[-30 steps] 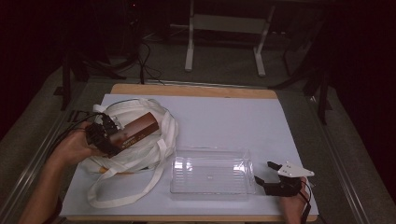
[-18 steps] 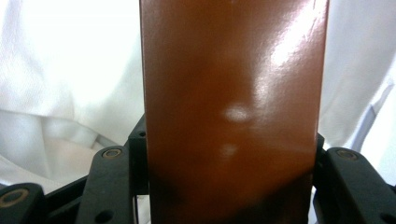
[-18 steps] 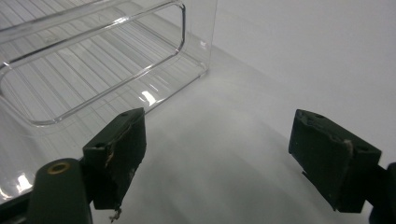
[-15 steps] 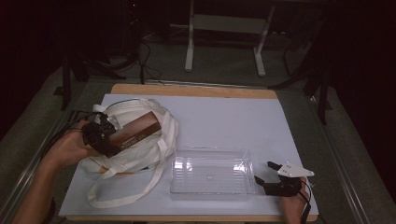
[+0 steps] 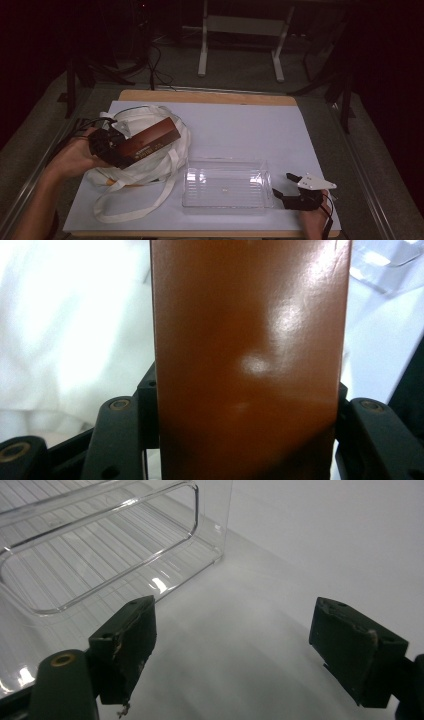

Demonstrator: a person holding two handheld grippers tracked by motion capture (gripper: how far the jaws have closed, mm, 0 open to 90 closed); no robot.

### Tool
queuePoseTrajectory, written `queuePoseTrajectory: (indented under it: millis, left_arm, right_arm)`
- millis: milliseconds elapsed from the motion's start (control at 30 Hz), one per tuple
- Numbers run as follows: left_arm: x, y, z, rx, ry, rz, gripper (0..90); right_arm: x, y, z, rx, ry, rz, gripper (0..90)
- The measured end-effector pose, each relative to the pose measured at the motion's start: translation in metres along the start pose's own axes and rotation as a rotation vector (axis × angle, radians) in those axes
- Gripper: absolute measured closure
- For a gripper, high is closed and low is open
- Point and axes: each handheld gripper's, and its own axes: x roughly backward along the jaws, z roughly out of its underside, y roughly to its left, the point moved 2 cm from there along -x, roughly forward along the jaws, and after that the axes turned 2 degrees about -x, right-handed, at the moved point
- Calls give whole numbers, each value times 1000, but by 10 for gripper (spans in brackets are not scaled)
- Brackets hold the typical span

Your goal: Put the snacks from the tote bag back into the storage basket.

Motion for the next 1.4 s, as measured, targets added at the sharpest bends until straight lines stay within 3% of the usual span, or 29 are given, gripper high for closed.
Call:
queuePoseTrajectory:
  millis: [400,767,933,1067,1400]
  left_arm:
    - [8,-16,-13,-69,-39,56,444]
    - [13,-30,-31,-131,-67,53,445]
    - [11,-37,-38,-159,-52,50,445]
    - [10,-44,-44,-174,-81,45,445]
    - [3,-65,-57,-248,-51,37,445]
  right_arm:
    - [0,0,0,2,1,1,189]
    - [0,0,0,0,1,0,189]
    - [0,0,0,0,1,0,189]
    - [0,0,0,0,1,0,189]
    - [0,0,0,-1,2,0,189]
